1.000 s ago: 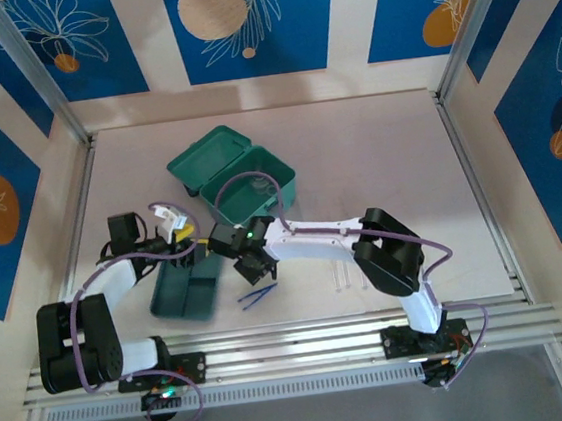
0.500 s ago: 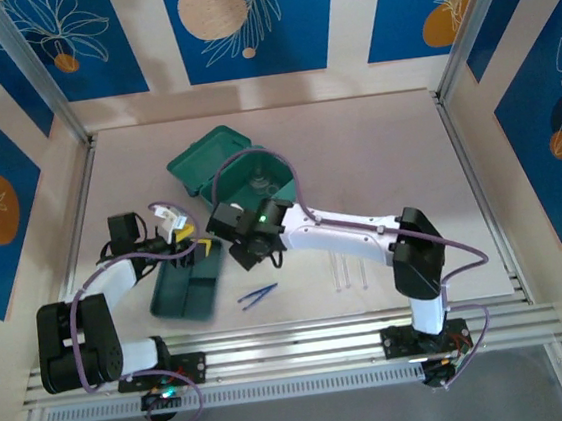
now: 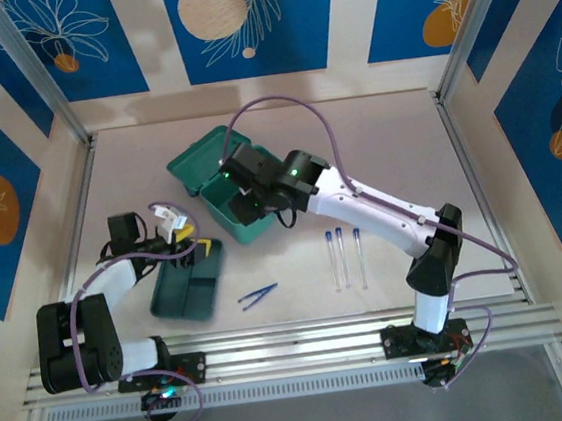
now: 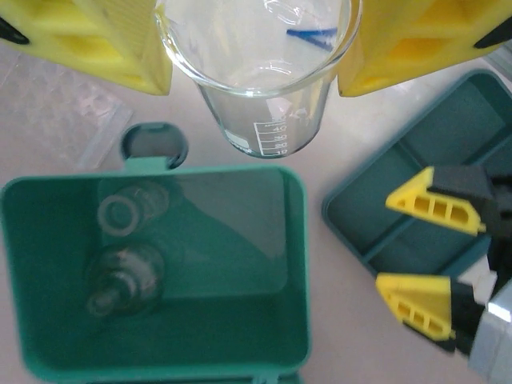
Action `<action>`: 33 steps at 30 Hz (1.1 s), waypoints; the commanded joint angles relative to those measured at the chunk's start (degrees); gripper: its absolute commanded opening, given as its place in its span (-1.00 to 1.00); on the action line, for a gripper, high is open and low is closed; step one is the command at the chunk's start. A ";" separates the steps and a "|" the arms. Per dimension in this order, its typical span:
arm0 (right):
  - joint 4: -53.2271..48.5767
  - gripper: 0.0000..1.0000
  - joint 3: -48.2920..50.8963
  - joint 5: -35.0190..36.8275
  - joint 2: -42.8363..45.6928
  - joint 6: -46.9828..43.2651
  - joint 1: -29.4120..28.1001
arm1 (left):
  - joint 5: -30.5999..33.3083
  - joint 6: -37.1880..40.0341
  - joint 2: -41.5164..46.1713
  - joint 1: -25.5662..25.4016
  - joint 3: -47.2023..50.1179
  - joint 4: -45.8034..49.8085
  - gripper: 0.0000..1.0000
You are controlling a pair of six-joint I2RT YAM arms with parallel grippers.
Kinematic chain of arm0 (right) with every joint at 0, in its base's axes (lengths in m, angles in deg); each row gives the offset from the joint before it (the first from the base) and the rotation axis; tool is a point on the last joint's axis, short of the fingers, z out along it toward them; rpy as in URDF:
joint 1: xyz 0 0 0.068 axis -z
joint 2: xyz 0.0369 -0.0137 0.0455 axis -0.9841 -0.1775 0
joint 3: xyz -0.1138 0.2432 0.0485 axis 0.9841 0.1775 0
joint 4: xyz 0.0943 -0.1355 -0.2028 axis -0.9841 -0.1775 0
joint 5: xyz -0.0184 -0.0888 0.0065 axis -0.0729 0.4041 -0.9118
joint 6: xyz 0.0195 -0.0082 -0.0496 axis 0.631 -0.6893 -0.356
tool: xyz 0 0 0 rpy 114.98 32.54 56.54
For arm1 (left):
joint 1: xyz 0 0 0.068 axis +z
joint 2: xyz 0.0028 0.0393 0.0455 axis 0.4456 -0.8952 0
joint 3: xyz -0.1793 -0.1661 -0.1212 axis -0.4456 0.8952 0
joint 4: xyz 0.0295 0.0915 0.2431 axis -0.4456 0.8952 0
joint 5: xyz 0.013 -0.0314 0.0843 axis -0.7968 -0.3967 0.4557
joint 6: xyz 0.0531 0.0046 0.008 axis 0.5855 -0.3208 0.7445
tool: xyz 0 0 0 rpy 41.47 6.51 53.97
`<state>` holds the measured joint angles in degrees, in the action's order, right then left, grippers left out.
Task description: Organize the chemistry lab equipment
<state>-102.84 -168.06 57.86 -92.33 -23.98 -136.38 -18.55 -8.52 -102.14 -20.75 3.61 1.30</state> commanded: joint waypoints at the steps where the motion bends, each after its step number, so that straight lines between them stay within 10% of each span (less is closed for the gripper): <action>1: -0.65 0.07 -3.58 -3.06 -2.25 -2.08 2.67 | -0.24 0.74 0.33 -0.54 -0.96 0.38 0.58; 20: -8.61 0.07 -35.74 -2.99 -33.61 -5.80 9.32 | 0.01 0.63 0.05 -0.57 -1.17 0.27 0.58; 33: -5.09 0.07 -34.90 -2.39 -39.14 -4.72 9.97 | 0.24 0.35 -0.31 -0.58 -1.39 0.20 0.58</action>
<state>-108.92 -202.64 54.82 -130.27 -28.62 -126.52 -17.70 -8.74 -102.14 -20.75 3.61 1.30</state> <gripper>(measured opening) 0.536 0.792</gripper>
